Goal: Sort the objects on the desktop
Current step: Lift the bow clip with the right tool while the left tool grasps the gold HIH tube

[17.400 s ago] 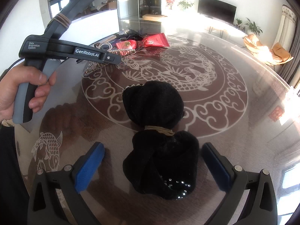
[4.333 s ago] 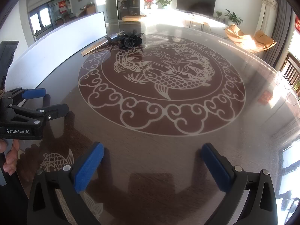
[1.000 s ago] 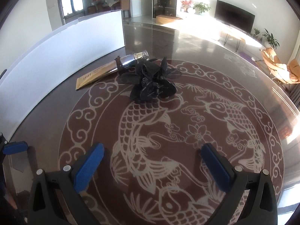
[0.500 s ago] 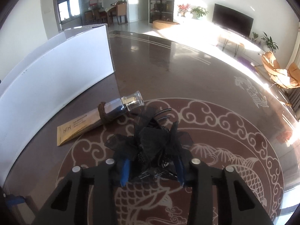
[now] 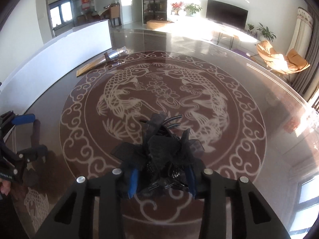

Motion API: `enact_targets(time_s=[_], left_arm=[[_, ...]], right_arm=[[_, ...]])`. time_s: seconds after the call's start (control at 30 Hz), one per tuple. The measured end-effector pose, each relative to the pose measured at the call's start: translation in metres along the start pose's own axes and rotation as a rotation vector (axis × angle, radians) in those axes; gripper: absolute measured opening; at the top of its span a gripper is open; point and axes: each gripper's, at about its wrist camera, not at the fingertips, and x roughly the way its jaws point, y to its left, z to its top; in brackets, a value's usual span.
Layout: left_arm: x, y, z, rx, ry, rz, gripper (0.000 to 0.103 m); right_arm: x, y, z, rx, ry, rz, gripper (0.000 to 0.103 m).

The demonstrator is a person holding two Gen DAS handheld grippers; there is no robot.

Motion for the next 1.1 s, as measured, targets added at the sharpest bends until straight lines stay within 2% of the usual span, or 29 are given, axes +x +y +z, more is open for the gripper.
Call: enact_targets(time_s=[0.1, 0.13, 0.17, 0.23, 0.3, 0.43, 0.5, 0.57, 0.63, 0.8, 0.93, 1.03, 1.1], left_arm=[[0.0, 0.0, 0.0, 0.0, 0.0, 0.0, 0.103], [0.001, 0.0, 0.0, 0.0, 0.0, 0.0, 0.103], [0.001, 0.0, 0.0, 0.001, 0.0, 0.0, 0.103], [0.001, -0.001, 0.0, 0.001, 0.0, 0.0, 0.103], [0.002, -0.001, 0.001, 0.001, 0.0, 0.002, 0.103], [0.003, -0.002, 0.002, 0.001, 0.002, 0.006, 0.103], [0.002, -0.003, 0.004, 0.004, 0.012, 0.035, 0.103], [-0.003, -0.005, 0.012, 0.043, -0.028, 0.094, 0.103], [-0.002, -0.004, 0.028, 0.072, -0.066, 0.08, 0.103], [0.028, 0.006, 0.106, 0.089, -0.079, 0.04, 0.103], [0.061, 0.013, 0.166, 0.082, -0.071, 0.076, 0.103], [0.088, 0.012, 0.195, 0.106, -0.049, 0.087, 0.103], [0.106, 0.016, 0.206, 0.088, -0.028, 0.073, 0.103]], right_arm=[[-0.012, -0.008, -0.015, 0.034, -0.002, -0.015, 0.044], [-0.013, -0.01, -0.016, 0.048, 0.001, -0.017, 0.051], [-0.013, -0.012, -0.017, 0.058, 0.008, -0.024, 0.067], [-0.012, -0.01, -0.018, 0.069, 0.023, -0.04, 0.081], [-0.011, -0.012, -0.017, 0.073, 0.024, -0.035, 0.082], [-0.009, -0.011, -0.017, 0.067, 0.034, -0.045, 0.091], [-0.009, -0.011, -0.017, 0.07, 0.035, -0.044, 0.092], [-0.01, -0.012, -0.018, 0.072, 0.035, -0.041, 0.092], [-0.009, -0.011, -0.018, 0.069, 0.035, -0.035, 0.092], [-0.008, -0.008, -0.017, 0.058, 0.035, -0.027, 0.092], [-0.008, -0.008, -0.017, 0.057, 0.035, -0.028, 0.092], [-0.008, -0.008, -0.017, 0.057, 0.035, -0.028, 0.092], [-0.008, -0.008, -0.017, 0.057, 0.035, -0.028, 0.092]])
